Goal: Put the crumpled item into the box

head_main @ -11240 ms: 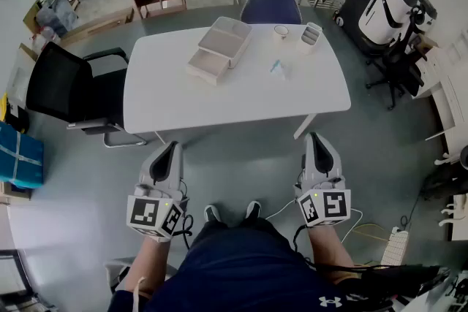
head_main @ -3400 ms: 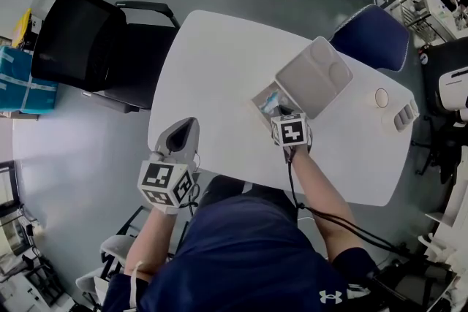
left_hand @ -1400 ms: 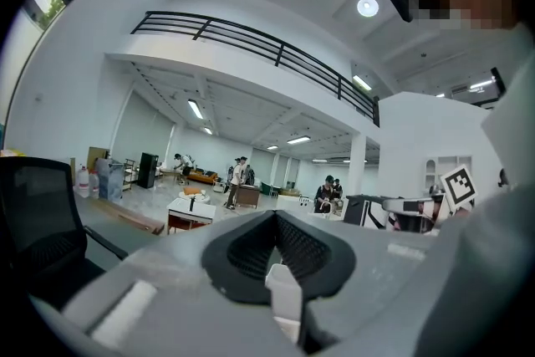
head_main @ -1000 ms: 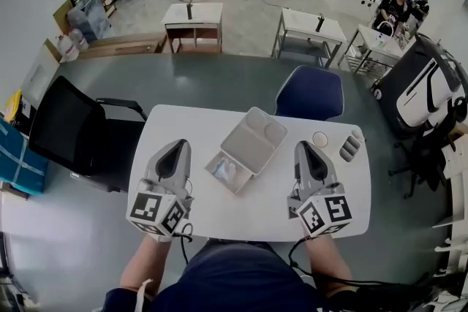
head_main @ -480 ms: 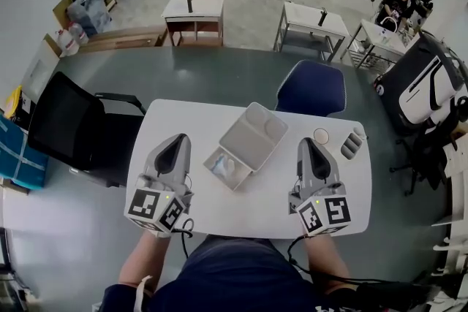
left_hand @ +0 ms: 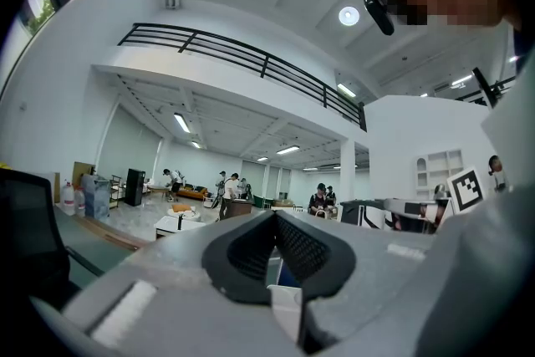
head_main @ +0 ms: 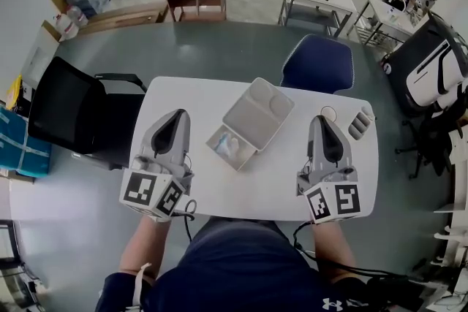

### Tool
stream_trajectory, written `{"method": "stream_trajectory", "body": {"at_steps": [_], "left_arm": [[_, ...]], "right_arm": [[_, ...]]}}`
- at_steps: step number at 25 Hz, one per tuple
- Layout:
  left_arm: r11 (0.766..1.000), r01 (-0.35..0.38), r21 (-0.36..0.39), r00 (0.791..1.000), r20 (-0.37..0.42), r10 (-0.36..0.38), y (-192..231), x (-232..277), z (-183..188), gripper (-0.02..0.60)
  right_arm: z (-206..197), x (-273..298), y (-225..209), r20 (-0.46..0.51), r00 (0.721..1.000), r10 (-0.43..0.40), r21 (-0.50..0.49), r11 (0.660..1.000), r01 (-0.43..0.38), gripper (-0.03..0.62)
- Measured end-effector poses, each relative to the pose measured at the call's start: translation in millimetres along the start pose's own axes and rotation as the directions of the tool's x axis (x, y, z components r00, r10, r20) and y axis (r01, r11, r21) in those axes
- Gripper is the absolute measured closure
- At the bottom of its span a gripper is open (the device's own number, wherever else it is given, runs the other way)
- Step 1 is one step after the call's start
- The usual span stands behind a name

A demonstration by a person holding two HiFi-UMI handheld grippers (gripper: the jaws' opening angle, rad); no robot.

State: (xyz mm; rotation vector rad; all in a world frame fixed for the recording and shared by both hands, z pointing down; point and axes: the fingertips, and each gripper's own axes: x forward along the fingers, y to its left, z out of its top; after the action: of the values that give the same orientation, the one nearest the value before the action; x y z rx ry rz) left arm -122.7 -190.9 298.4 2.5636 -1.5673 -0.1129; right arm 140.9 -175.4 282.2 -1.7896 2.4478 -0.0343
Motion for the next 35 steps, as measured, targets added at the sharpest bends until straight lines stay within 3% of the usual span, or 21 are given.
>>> {"method": "stream_trajectory", "body": {"at_steps": [28,35], "left_arm": [[1.000,0.001,0.001,1.000,-0.008,-0.001,1,-2,-3,0.580],[1.000,-0.011,-0.009,1.000,-0.009,0.011,-1,-7,-6,0.580]], "right_arm": [[-3,-2,12,-0.008,0.999,0.042,-0.032,0.999,-0.042,0.592],[-6,-6,7,0.003,0.999,0.036,0.026,0.999,-0.036,0.592]]}}
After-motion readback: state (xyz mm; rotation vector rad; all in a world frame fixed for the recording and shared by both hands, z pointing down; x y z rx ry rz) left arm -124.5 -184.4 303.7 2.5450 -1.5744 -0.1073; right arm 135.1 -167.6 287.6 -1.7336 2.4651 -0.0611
